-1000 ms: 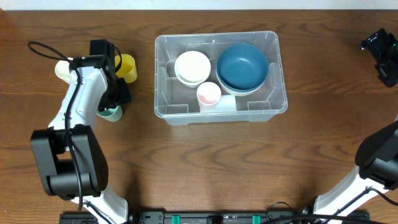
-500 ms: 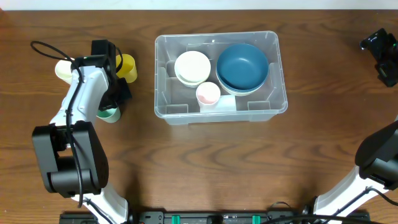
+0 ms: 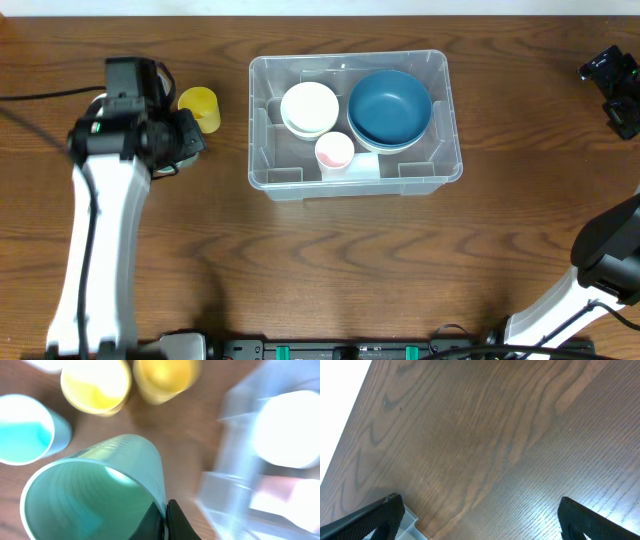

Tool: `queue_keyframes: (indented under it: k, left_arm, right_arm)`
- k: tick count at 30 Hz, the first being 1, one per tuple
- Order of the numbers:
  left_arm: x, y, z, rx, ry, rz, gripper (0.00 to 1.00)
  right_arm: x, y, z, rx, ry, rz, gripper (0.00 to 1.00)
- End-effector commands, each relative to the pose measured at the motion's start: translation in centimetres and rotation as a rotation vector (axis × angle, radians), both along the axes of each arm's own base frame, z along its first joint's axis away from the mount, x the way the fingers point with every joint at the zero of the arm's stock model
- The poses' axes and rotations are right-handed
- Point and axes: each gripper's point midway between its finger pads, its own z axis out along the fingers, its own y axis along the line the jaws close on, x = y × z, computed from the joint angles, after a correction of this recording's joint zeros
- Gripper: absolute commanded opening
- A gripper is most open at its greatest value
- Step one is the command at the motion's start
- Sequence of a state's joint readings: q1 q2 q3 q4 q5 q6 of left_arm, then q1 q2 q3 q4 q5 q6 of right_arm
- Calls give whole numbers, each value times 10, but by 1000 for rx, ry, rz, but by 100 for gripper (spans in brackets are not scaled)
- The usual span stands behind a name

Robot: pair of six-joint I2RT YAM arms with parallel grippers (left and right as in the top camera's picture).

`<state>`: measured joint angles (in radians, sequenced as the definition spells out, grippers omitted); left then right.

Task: Pack container
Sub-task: 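Move the left gripper to the mint green cup and grasp it, then carry the green cup over the pink cup in the container, then lower the green cup into the pink cup and release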

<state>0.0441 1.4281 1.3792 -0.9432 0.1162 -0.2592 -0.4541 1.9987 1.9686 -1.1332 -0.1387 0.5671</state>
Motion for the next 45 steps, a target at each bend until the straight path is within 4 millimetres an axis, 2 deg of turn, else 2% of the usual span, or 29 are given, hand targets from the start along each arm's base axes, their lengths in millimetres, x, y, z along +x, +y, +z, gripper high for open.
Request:
queue_keyframes:
  k: [1,5,7,10,13,17,21,24,28,38,40,43,45]
  left_arm:
    - [-9,-35,40,-65,-128,-103,6]
    - [-18,-75,69,-77,-235,-226,6]
    - [-20,-101,75,-87,-266,-305,6]
    - [-19,-137,74,-102,-280,-405,6]
    - [-13,-168,62,-96,-269,-479,5]
    - [0,-206,30,-85,-221,-551,6]
    - [8,-233,-2,-79,-172,-599,6]
    - [12,-244,-21,-72,-139,-617,6]
    - [13,-247,-40,-62,-93,-621,6]
    - [12,-248,-46,-58,-75,-623,6]
    - [11,-248,-46,-57,-72,-624,14]
    - [11,-248,-46,-58,-73,-625,32]
    - [11,-248,-46,-58,-73,-625,37]
  right_arm:
    - [1,1,1,2,-3,-5,99]
    - [1,1,1,2,-3,-5,99]
    - [1,1,1,2,-3,-5,99]
    - [1,1,1,2,-3,-5,99]
    - [1,1,1,2,-3,-5,99]
    - [1,1,1,2,-3,-5,99]
    - [1,1,1,2,-3,-5,99]
    - [1,1,1,2,-3,-5,99]
    - [1,1,1,2,-3,-5,99]
    - [1,1,1,2,-3,-5,99]
    - [1,1,1,2,-3,-5,99]
    - [1,1,1,2,-3,-5,99]
    - [1,1,1,2,-3,-5,99]
